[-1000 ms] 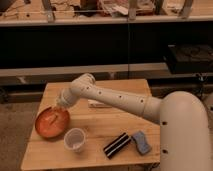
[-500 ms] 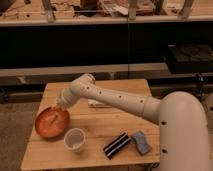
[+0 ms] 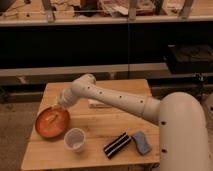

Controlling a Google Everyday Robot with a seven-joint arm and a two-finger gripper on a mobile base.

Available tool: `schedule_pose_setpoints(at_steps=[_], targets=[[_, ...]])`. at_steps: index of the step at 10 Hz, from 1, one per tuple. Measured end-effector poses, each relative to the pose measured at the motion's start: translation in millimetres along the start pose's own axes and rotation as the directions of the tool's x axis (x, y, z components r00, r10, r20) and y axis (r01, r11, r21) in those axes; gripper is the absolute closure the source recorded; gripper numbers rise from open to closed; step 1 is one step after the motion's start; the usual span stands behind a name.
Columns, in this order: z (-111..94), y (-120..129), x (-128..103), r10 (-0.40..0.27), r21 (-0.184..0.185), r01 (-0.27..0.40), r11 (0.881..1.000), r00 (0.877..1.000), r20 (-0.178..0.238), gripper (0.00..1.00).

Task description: Place the pepper in the ceramic bowl

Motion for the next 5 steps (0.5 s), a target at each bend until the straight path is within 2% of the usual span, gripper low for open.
schedule_pose_setpoints(at_steps=[1,3,5], targets=[[0.0,-0.1,0.4,0.0,0.001,0.0,1.0,1.0,-0.001,0.74],[0.8,0.6,1.8,0.004,0.006,-0.004,1.0,1.0,-0.002,0.59],[1.8,1.4,2.5,0.006,0.009,-0.006,1.0,1.0,-0.003,0.58]])
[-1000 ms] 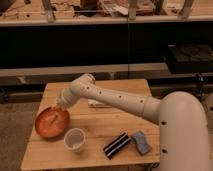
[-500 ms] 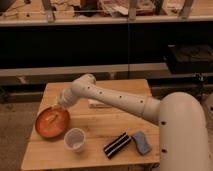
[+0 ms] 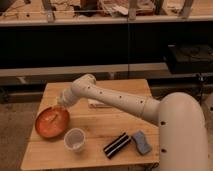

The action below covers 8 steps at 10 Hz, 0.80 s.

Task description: Place the pepper in the ceramic bowl

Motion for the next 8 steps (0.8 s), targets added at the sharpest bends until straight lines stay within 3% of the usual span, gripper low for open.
schedule_pose_setpoints(at_steps=[8], targets=[[2.6,2.8,4.5,0.01,0.012,-0.01,1.0,1.0,-0.003,0.58]])
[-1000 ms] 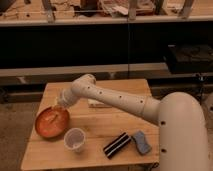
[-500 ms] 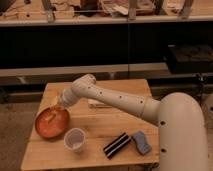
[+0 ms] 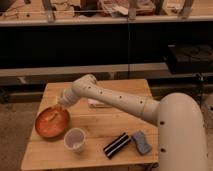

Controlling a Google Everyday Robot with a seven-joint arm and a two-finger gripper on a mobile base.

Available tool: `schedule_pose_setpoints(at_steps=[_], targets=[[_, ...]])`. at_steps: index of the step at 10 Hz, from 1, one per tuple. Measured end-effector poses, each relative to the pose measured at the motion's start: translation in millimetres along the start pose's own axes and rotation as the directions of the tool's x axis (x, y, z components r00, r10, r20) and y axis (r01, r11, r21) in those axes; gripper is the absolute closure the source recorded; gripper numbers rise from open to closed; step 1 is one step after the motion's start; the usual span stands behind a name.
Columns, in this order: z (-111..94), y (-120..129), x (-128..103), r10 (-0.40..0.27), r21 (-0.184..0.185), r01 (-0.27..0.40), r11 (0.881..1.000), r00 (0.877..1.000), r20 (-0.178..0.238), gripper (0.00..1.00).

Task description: Place the pepper in the ceramic bowl

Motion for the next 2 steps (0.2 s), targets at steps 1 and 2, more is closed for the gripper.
schedule_pose_setpoints(at_steps=[1,2], targets=[[0.4,0.1,0.5,0.001,0.002,-0.001,1.0,1.0,0.0,0.58],[0.5,0.2,1.0,0.003,0.003,-0.003,1.0,1.0,-0.001,0.58]])
